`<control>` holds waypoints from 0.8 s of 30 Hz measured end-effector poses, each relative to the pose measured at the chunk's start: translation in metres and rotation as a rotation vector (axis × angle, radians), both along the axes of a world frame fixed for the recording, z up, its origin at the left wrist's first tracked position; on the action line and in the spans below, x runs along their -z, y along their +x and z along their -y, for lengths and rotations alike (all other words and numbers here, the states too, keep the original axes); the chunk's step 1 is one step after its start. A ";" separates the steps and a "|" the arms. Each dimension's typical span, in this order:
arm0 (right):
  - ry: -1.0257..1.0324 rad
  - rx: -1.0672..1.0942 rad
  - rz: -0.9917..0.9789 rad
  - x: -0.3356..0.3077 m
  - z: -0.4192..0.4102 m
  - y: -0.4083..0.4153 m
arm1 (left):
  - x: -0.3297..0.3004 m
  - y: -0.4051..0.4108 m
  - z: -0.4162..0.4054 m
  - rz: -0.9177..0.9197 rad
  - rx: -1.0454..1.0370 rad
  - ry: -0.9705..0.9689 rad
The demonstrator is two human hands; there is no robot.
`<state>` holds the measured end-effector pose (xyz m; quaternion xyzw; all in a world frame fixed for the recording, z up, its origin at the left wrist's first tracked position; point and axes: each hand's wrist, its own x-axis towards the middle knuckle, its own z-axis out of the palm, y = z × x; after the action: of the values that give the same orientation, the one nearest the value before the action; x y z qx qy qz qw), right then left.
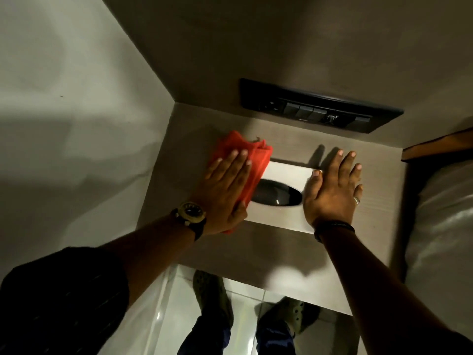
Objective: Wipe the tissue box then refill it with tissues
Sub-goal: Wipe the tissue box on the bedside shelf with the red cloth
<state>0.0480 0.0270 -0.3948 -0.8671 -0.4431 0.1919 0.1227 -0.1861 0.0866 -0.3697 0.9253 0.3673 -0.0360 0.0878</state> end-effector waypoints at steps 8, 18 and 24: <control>0.007 0.015 -0.016 -0.003 0.001 -0.002 | -0.015 -0.002 0.035 -0.018 -0.045 -0.089; 0.013 0.021 -0.018 0.001 0.001 -0.001 | 0.002 0.039 0.021 -0.022 0.223 -0.024; 0.011 0.023 -0.012 0.000 0.000 -0.001 | -0.001 -0.019 0.004 -0.045 0.226 -0.008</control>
<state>0.0472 0.0265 -0.3948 -0.8702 -0.4333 0.1933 0.1326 -0.2050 0.0827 -0.3683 0.9594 0.2621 -0.0680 0.0784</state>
